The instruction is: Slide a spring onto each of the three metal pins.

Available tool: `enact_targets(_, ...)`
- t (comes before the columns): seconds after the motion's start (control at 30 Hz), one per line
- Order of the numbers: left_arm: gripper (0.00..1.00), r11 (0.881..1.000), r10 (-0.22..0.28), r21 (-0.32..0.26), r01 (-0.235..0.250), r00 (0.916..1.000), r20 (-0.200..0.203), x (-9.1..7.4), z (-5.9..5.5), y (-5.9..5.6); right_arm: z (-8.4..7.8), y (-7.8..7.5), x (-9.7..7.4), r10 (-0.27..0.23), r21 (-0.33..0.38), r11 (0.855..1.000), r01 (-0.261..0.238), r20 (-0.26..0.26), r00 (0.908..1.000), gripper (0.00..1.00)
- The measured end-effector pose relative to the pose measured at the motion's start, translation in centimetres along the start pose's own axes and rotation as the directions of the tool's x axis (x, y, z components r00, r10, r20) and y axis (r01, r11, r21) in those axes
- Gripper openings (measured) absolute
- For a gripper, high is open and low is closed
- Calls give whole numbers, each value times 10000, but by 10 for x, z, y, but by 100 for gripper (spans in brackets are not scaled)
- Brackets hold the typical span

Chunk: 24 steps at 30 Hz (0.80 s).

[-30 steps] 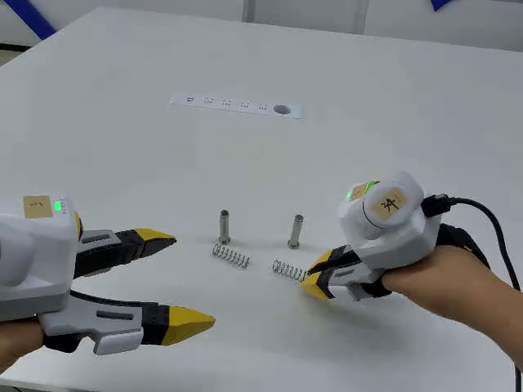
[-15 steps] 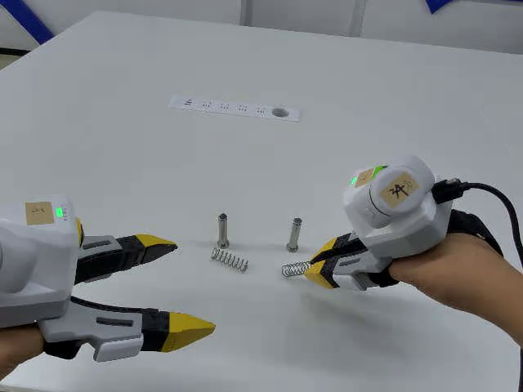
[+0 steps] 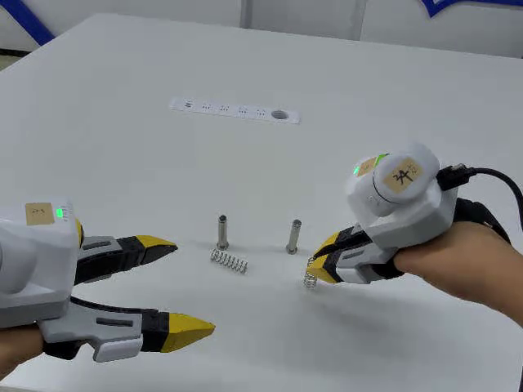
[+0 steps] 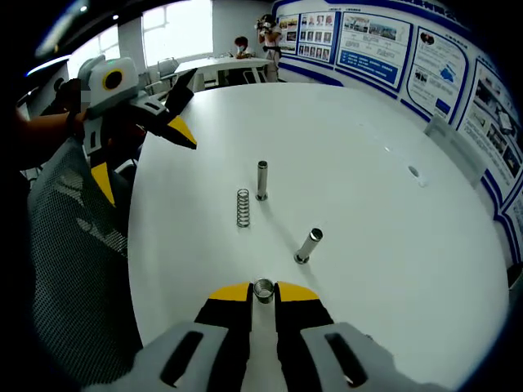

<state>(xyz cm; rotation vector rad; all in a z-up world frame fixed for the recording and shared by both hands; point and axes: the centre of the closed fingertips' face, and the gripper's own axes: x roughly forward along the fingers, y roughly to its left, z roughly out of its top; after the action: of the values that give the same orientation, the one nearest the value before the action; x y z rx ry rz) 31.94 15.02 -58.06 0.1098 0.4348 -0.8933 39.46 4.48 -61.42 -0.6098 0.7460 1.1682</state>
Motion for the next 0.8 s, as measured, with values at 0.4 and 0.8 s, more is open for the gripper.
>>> enact_targets(0.4, 70, 10000, 8, -11, -8, 10000, 55, 0, 1, 1, 31, -15, -28, -242, 80, 9997, 238, 568, 9981, 12)
enact_targets(0.8, 70, 10000, 53, -16, -53, 9999, 110, 0, 1, 2, 63, -33, -39, -627, -67, 9979, 638, 1088, 9921, 12)
